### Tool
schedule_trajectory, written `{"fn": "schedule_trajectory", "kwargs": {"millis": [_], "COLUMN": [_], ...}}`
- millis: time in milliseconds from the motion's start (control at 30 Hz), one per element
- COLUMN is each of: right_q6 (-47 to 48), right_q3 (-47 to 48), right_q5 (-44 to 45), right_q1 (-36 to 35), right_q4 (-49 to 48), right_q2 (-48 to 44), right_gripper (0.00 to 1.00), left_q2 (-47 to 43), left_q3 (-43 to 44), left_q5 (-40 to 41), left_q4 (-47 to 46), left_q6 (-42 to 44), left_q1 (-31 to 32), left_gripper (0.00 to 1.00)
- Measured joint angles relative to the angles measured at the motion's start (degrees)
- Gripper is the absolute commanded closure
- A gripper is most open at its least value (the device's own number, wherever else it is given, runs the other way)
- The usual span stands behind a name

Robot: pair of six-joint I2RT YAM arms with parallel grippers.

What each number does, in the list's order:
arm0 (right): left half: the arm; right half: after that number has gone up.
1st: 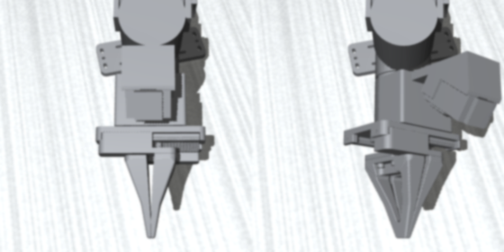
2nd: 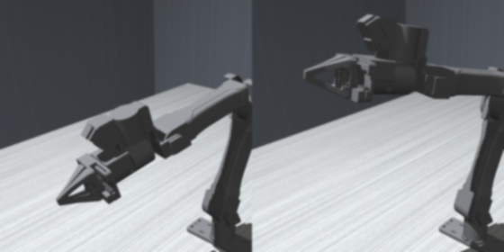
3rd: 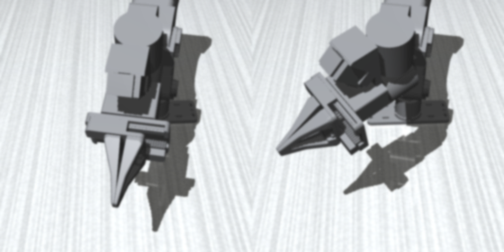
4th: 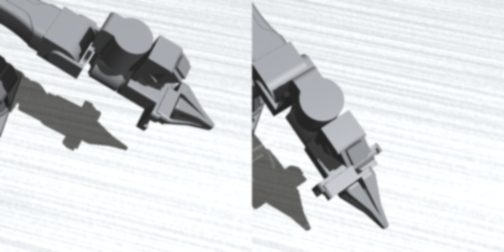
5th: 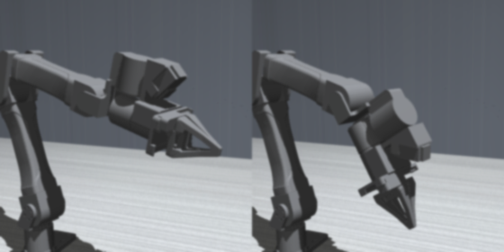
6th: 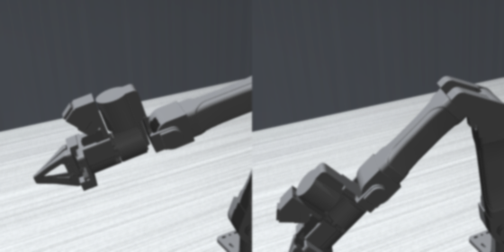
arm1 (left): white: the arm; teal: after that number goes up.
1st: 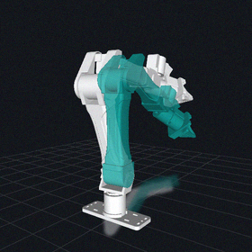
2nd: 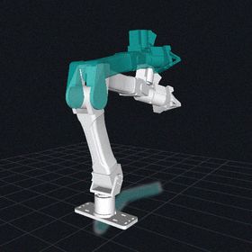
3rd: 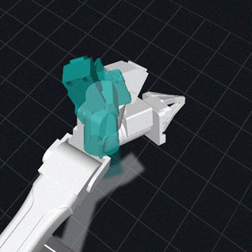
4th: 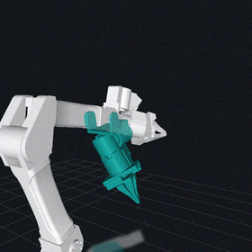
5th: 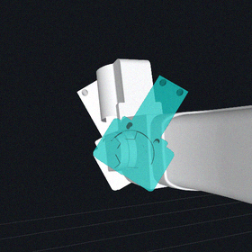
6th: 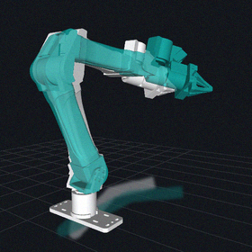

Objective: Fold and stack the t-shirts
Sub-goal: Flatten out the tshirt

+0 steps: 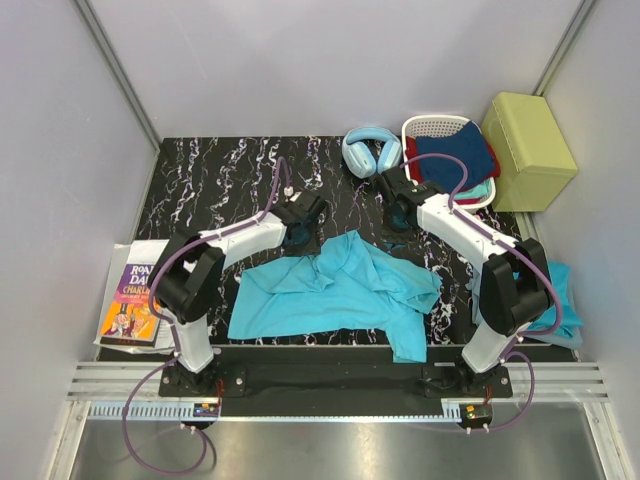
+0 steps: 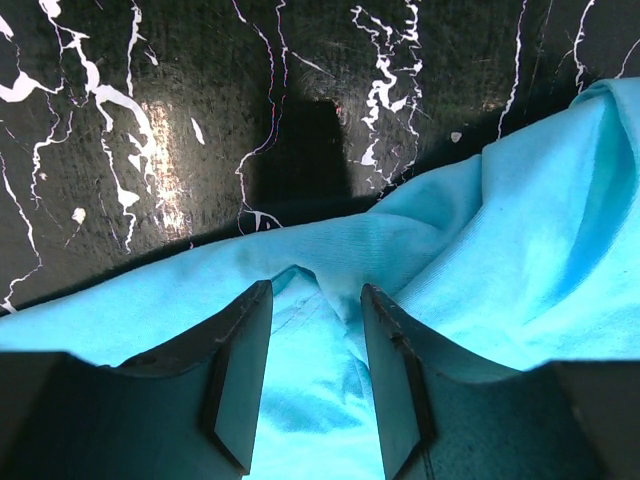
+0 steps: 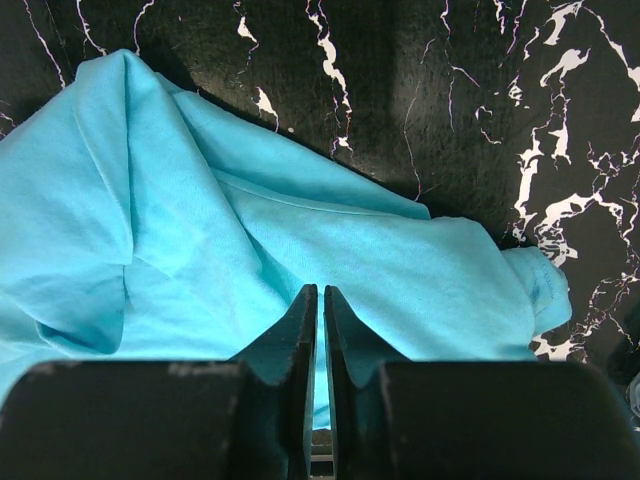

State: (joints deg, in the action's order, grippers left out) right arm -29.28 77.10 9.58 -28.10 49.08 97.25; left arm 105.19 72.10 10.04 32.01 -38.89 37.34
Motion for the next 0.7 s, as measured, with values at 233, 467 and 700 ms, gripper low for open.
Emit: {"fn": "schedule_trajectory", "kwargs": {"millis": [233, 467, 700], "right_q6": [0.0, 0.0, 0.0], "right_q3": [-0.3, -0.3, -0.3], "right_q5": [0.0, 0.0, 0.0], "right_q1": [0.0, 0.0, 0.0], "right_q4": [0.0, -0.3, -0.4], "right_q2": [0.0, 0.0, 0.0], "right_gripper": [0.87, 0.87, 0.87], "left_q2": [0.1, -2.2, -4.7], "left_q3": [-1.3, -4.5, -4.7], "left_q5": [-0.2, 1.2, 2.5], "left_q4": [-0.4, 0.1, 0.8], "left_q6": [-0.2, -0.7, -1.7], "left_q1": [0.0, 0.0, -0.1], "left_gripper": [0.56, 0.56, 0.57]}}
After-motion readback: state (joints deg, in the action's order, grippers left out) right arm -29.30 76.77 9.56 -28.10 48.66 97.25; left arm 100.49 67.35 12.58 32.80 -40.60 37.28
